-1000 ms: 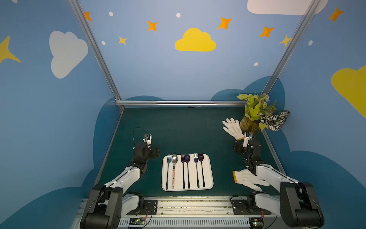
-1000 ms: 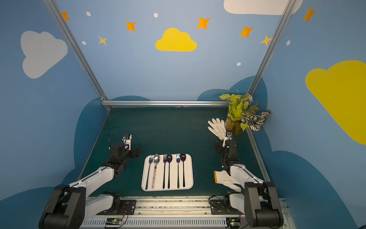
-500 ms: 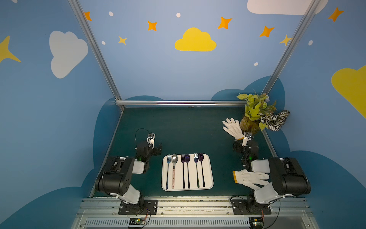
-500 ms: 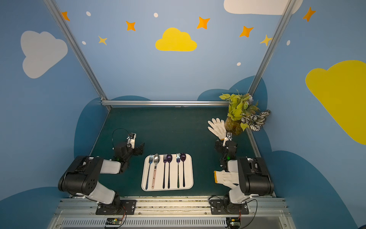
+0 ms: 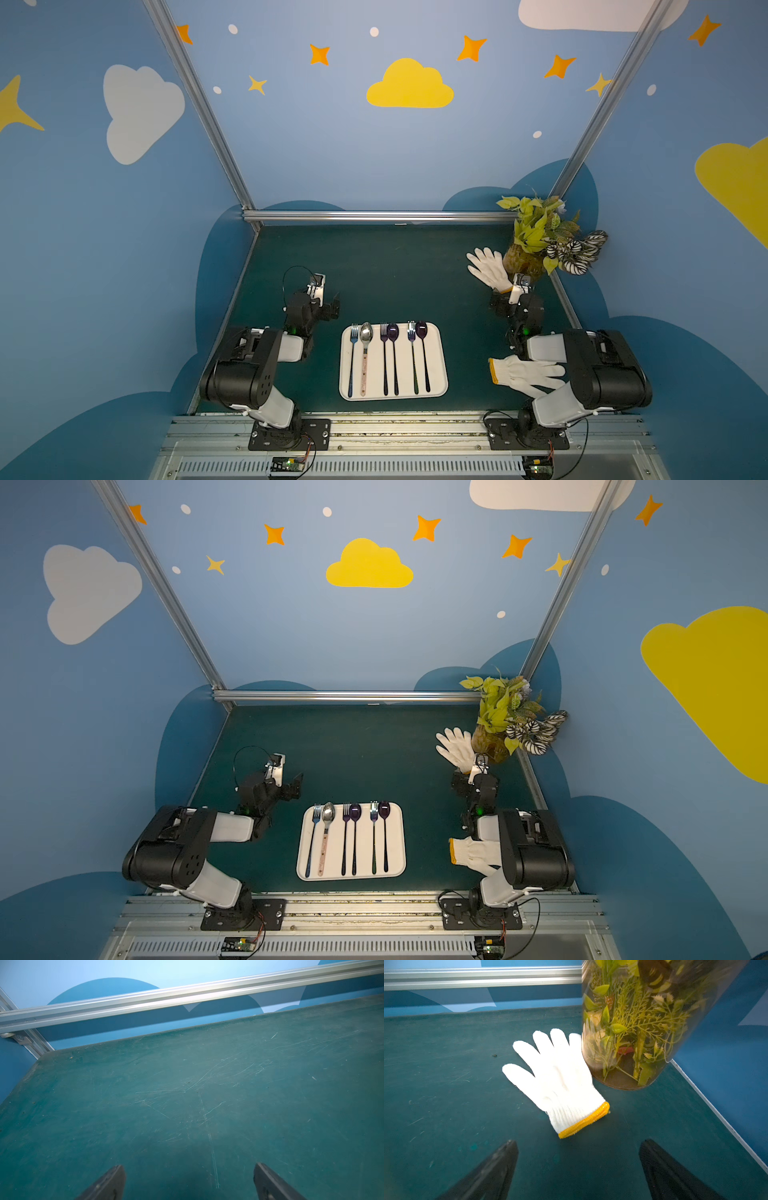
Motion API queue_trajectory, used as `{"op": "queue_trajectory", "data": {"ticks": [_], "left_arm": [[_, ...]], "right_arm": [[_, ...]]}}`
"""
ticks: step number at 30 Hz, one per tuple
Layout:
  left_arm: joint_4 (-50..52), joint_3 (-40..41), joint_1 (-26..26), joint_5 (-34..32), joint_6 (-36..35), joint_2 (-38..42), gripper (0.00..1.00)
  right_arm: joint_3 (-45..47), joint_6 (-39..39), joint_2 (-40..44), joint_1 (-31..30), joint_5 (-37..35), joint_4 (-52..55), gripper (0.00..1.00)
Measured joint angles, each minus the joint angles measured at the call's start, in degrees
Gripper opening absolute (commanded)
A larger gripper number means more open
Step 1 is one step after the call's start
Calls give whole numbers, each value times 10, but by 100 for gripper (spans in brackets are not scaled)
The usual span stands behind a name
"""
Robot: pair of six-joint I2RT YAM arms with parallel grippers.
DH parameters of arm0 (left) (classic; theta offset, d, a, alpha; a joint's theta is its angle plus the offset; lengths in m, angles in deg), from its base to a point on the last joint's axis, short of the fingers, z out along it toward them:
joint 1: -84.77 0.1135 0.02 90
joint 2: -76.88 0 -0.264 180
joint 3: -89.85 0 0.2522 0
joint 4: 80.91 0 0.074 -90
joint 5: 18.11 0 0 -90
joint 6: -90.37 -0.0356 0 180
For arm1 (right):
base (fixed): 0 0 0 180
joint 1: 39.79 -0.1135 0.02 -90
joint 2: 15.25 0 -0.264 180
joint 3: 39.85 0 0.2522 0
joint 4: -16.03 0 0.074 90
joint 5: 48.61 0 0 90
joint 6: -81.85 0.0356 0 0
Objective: Set the spoon and fork side by side
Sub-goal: Reset both arms
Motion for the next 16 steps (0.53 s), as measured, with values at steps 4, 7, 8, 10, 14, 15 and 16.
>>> {"op": "queue_trajectory", "data": {"ticks": [4, 7, 8, 10, 14, 15, 16], "left_arm": [[0, 0, 0, 0, -3, 0, 100], [0, 0, 0, 0, -3, 0, 100], [0, 0, 0, 0, -3, 0, 100], [0, 0, 0, 0, -3, 0, 100], [0, 0, 0, 2, -3, 0, 100], [0, 0, 0, 2, -3, 0, 100], [0, 0, 0, 3, -3, 0, 100]], "right_arm": [[0, 0, 0, 0, 0, -1, 98], [0, 0, 0, 0, 0, -1, 98], [0, 0, 0, 0, 0, -1, 98], [0, 0, 0, 0, 0, -1, 98], [0, 0, 0, 0, 0, -1, 98], [0, 0, 0, 0, 0, -1, 98], [0, 0, 0, 0, 0, -2, 98]]}}
